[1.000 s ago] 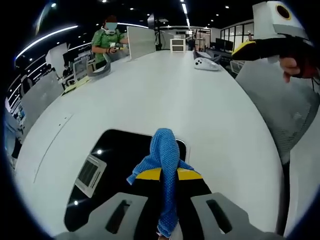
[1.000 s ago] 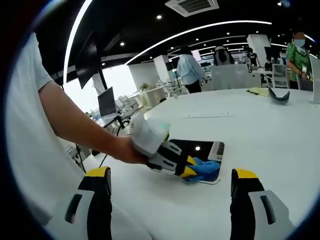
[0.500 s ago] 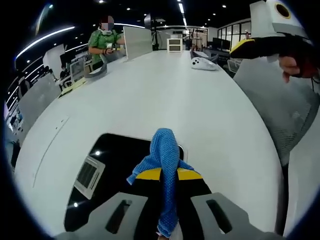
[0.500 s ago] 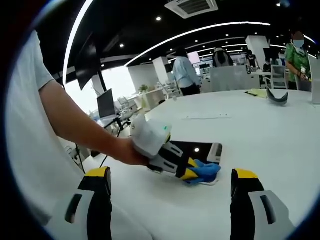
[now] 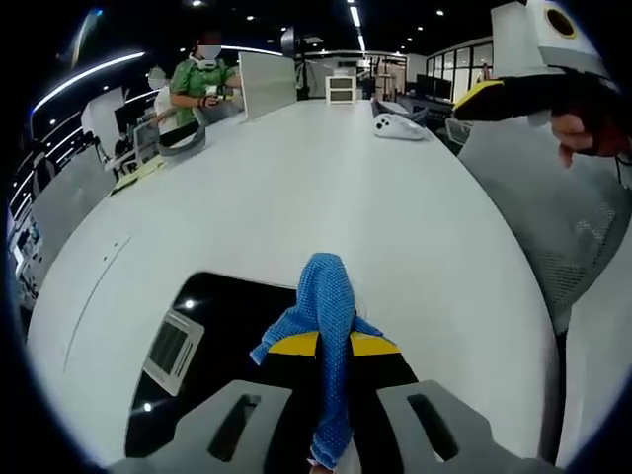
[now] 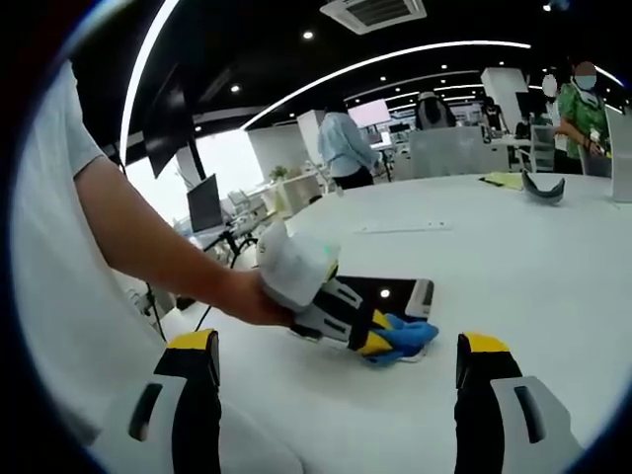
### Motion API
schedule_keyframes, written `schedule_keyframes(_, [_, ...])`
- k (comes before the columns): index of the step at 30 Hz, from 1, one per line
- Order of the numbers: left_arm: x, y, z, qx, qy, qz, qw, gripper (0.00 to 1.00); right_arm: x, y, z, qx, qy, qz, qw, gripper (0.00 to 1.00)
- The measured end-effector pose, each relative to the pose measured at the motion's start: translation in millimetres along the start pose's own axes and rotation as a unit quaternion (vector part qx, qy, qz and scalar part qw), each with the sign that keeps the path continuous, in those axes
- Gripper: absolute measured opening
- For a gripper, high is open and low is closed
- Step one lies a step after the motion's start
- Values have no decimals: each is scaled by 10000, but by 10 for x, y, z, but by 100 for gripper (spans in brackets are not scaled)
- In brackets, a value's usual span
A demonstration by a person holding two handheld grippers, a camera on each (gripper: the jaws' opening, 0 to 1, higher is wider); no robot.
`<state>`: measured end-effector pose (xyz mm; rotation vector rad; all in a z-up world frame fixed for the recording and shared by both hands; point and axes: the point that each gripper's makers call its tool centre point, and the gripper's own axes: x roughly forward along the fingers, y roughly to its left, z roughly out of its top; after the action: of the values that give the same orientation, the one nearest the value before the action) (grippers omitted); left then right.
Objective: Wipe the mirror surface with the cleaning cloth until all visible marks leave the cleaned area.
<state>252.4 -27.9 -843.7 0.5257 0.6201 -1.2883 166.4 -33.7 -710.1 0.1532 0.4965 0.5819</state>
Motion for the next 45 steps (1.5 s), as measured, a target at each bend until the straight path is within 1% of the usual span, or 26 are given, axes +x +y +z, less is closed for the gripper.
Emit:
schedule_keyframes(2, [8, -7, 11, 57, 2, -14, 10000, 7, -3, -12, 1, 0, -6, -19, 10000, 100])
schedule_keyframes(13, [70, -26, 61, 70, -17, 12, 10000, 7, -39, -53, 3, 66, -37, -88, 9999, 100])
schedule_keyframes(18, [98, -36, 99, 89, -3, -35, 10000, 7, -57, -61, -2, 70, -44, -103, 9999, 100])
schedule_keyframes(21, [120, -33, 112, 74, 22, -69, 9999, 7, -51, -67, -39, 77, 25, -100, 9999, 100])
schedule_keyframes(22, [130, -24, 115, -18, 2, -73, 10000, 7, -46, -65, -42, 78, 34, -90, 9999, 100])
schedule_keyframes(23, [137, -24, 119, -372, -42, -52, 9993, 7, -41, -63, -43, 79, 41, -86, 9999, 100])
schedule_keyframes(24, [143, -8, 134, -566, -81, -5, 9984, 7, -34, -58, -37, 68, 43, -78, 9999, 100])
schedule_keyframes(25, [149, -3, 139, -592, -93, 24, 9982, 7, -28, -55, -32, 61, 44, -73, 9999, 100])
schedule_keyframes(28, [158, -14, 141, -464, -88, 65, 9989, 7, -5, -47, -48, 56, 90, -60, 9999, 100])
schedule_keyframes(32, [157, -3, 142, -530, -129, 43, 9985, 7, -2, -41, -73, 33, 145, -60, 9999, 100])
schedule_keyframes(37, [160, 1, 141, -538, -182, 11, 9984, 7, -9, -36, -53, 4, 152, -87, 9998, 100])
schedule_keyframes(38, [161, -2, 143, -501, -185, 11, 9986, 7, -9, -37, -54, 5, 154, -89, 9998, 100])
schedule_keyframes(39, [160, -9, 144, -354, -176, 24, 9992, 7, -6, -38, -59, 11, 168, -94, 9998, 100])
schedule_keyframes(41, [155, -6, 144, -379, -200, 22, 9991, 7, 0, -34, -74, 1, 202, -92, 9998, 100])
schedule_keyframes(42, [152, 1, 143, -519, -245, 7, 9983, 7, 4, -20, -81, -9, 222, -77, 9997, 100])
schedule_keyframes(43, [150, 4, 142, -550, -251, 5, 9982, 7, 9, -11, -81, -24, 230, -73, 9997, 100])
schedule_keyframes(45, [154, 9, 141, -518, -255, 3, 9983, 7, 16, 6, -73, -28, 233, -61, 9997, 100])
